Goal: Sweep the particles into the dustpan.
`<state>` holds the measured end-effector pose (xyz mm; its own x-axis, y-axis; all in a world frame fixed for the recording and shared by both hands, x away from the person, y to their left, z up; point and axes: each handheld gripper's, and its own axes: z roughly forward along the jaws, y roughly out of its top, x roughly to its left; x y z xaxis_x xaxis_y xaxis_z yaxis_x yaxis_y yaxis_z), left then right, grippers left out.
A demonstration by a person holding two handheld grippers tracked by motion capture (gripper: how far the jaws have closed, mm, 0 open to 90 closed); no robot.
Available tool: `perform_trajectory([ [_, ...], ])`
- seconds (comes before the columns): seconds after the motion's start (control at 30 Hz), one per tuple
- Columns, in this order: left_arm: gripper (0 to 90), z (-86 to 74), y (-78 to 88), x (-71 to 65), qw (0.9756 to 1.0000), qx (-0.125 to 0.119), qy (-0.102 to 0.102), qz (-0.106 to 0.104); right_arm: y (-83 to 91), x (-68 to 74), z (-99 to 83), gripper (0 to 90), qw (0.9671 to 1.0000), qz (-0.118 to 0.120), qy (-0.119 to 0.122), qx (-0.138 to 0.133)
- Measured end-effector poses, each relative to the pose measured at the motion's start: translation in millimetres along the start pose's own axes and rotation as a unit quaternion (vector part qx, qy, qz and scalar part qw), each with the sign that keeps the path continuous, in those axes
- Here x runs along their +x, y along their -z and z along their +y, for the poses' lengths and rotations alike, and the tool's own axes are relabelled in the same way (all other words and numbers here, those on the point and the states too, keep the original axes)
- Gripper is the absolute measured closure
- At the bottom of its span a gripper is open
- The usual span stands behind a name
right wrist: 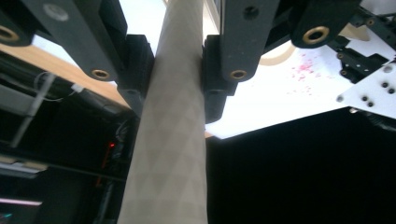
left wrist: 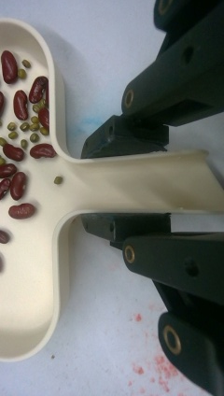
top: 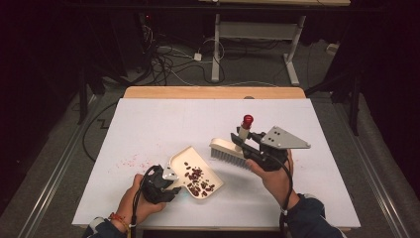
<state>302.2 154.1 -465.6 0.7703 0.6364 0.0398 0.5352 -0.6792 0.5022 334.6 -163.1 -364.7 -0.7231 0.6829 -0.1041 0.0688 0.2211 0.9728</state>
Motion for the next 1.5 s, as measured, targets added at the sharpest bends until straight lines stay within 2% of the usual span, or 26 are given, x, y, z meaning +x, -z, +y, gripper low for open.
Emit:
perform_trajectory([
  [0.17, 64.3, -2.6, -1.4, 2.3, 1.0, -0.004, 0.008, -0.001, 15.9, -11.2, -1.2, 69.7, 0.9999, -0.012, 0.007, 0.005],
  [0.3, 64.3, -4.7, -0.9, 4.4, 0.9999, -0.011, 0.01, 0.007, 27.2, -19.9, -5.6, 69.8, 0.9997, -0.024, 0.005, 0.007],
  [0.4, 64.3, -6.8, -0.3, 4.6, 0.9997, -0.016, 0.007, 0.016, 34.4, -25.5, -8.1, 69.8, 0.9996, -0.022, 0.007, 0.014],
  [0.53, 64.3, -9.2, 0.9, 6.4, 0.9994, -0.022, 0.012, 0.021, 46.9, -32.3, -9.9, 69.7, 0.9996, -0.023, -0.003, 0.016],
  [0.77, 64.4, -11.2, 1.5, 11.3, 0.999, -0.028, 0.025, 0.022, 69.3, -37.5, -8.0, 69.7, 0.9996, -0.004, -0.003, 0.028],
  [1.0, 64.4, -12.8, 3.8, 16.3, 0.9983, -0.035, 0.036, 0.028, 83.8, -39.0, -10.2, 69.7, 0.9991, 0.012, -0.002, 0.041],
  [1.5, 64.4, -22.8, 8.0, 28.0, 0.9965, -0.039, 0.064, 0.036, 95.2, -46.2, -18.9, 69.7, 0.9956, 0.039, -0.003, 0.085],
])
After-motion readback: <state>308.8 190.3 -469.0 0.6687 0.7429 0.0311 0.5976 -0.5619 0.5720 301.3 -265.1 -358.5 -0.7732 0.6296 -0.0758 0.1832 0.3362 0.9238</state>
